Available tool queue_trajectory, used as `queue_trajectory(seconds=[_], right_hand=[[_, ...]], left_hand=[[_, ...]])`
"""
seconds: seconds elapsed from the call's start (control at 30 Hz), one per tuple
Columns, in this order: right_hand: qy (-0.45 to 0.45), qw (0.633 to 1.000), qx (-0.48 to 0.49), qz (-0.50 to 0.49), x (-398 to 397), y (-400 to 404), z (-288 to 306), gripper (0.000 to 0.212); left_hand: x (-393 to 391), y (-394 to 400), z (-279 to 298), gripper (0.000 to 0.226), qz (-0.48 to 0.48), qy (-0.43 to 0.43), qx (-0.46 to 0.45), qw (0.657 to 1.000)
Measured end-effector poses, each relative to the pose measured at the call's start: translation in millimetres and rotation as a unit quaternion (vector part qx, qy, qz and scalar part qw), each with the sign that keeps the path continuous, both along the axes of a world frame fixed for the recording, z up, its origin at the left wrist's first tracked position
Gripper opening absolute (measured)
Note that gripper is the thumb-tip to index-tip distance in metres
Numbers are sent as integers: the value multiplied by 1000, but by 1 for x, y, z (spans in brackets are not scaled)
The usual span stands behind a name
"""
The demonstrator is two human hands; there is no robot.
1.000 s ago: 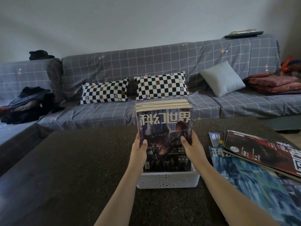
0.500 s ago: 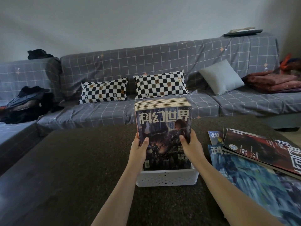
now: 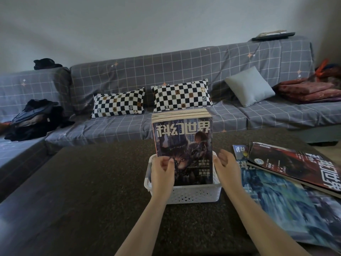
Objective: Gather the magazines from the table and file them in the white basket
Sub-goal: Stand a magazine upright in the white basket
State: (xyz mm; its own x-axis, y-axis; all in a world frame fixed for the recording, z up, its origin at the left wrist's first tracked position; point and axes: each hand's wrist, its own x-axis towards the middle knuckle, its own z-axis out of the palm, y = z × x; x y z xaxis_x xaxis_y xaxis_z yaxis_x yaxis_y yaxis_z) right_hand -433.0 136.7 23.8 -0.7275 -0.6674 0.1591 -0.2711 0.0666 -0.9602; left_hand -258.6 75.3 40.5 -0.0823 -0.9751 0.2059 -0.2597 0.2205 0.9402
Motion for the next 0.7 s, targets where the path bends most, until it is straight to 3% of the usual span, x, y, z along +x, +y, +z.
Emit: queue_trajectory(seconds=[0.3,0.7], right_hand=[[62,997,35,-20,-30,62,0,27],[119,973,116,-161,-139,131,-29,28]], left_hand=[[-72,43,2,2,-132,-70,12,989],[-215,71,-17,14,-256,-112,-36,959]])
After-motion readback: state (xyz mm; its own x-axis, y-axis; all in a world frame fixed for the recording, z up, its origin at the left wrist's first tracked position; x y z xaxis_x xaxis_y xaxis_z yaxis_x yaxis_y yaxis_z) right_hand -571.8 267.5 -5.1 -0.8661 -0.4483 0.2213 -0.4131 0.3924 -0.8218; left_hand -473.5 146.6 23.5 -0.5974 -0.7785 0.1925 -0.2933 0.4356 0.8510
